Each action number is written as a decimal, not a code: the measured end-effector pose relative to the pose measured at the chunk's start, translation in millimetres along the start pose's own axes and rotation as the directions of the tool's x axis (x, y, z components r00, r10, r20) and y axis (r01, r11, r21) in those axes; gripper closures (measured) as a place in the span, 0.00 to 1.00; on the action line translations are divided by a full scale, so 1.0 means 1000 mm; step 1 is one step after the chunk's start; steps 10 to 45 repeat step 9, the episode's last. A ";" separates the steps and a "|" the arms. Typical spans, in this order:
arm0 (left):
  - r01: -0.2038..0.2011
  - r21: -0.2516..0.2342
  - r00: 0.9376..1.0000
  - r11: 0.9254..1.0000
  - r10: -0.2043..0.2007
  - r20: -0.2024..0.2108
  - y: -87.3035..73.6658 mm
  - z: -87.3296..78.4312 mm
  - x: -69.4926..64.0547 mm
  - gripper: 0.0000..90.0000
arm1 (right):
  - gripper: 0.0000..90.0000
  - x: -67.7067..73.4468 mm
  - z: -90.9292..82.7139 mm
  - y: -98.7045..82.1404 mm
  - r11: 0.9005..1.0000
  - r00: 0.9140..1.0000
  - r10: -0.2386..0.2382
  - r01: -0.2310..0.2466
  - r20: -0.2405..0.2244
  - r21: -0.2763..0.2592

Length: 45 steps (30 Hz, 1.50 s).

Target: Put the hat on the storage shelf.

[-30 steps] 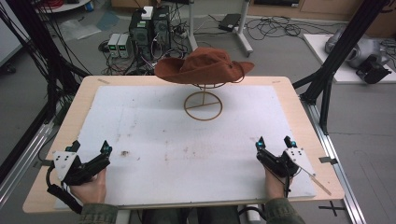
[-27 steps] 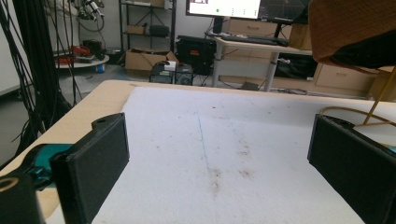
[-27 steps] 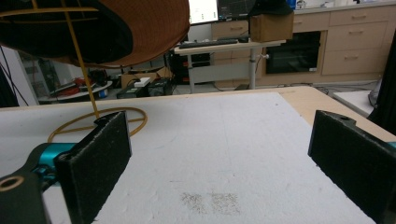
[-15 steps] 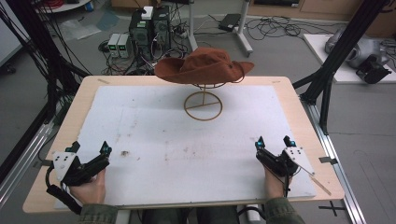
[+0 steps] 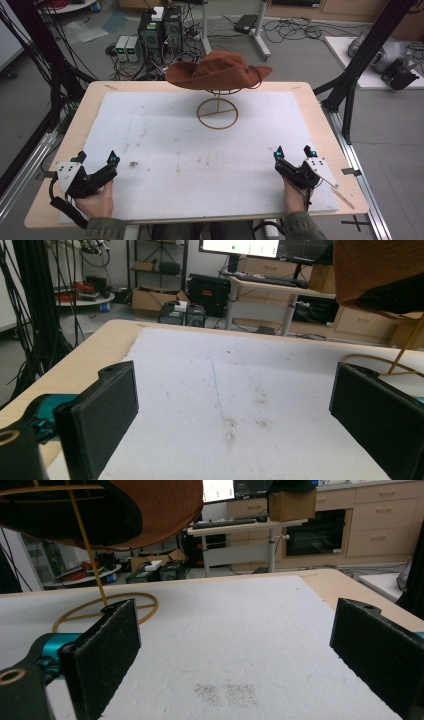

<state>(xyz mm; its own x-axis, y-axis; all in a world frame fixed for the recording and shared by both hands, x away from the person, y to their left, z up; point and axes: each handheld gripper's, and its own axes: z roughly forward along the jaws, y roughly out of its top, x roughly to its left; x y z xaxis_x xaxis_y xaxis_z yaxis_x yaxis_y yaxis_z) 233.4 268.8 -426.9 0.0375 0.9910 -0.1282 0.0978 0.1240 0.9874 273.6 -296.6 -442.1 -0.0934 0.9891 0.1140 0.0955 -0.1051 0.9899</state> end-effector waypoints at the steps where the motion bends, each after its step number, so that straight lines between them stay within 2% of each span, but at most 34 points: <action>1: 0.001 0.000 1.000 1.000 -0.001 0.000 0.000 0.000 0.000 0.06 | 0.06 0.000 0.000 0.000 1.000 1.000 0.000 0.000 0.000 0.001; 45: 0.010 0.001 1.000 1.000 -0.010 0.004 0.000 0.002 -0.001 0.06 | 0.06 0.000 0.002 -0.001 1.000 1.000 -0.003 0.003 -0.005 0.008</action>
